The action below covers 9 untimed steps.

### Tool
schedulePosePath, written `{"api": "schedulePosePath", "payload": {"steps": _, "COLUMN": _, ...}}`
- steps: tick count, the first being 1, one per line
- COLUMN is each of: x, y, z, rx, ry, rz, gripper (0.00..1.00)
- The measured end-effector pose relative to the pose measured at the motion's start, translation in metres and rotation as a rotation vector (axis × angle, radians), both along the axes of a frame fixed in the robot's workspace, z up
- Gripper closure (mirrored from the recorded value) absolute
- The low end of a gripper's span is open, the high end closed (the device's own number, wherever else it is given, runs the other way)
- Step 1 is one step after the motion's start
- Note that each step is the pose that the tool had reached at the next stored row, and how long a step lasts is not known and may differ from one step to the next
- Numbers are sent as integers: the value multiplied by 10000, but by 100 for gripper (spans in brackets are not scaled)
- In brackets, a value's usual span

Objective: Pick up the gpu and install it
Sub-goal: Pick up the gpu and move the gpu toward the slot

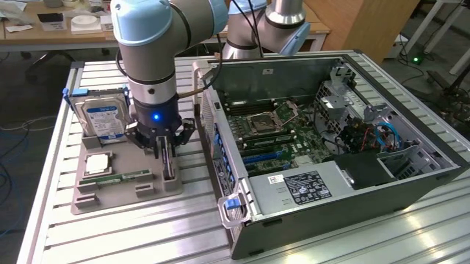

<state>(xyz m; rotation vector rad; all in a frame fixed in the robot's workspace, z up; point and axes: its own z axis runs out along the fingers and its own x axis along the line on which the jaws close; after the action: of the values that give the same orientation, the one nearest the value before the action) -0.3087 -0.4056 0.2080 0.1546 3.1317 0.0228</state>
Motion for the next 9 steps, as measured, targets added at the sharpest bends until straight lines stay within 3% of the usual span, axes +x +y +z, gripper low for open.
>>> {"api": "schedulePosePath", "payload": {"steps": 2, "x": 0, "y": 0, "z": 0, "rx": 0, "ry": 1, "rz": 0, "gripper": 57}}
{"api": "schedulePosePath", "payload": {"steps": 3, "x": 0, "y": 0, "z": 0, "rx": 0, "ry": 0, "rz": 1, "gripper": 64}}
{"api": "schedulePosePath", "payload": {"steps": 8, "x": 0, "y": 0, "z": 0, "rx": 0, "ry": 2, "rz": 0, "gripper": 65}}
{"api": "schedulePosePath", "payload": {"steps": 9, "x": 0, "y": 0, "z": 0, "rx": 0, "ry": 2, "rz": 1, "gripper": 71}}
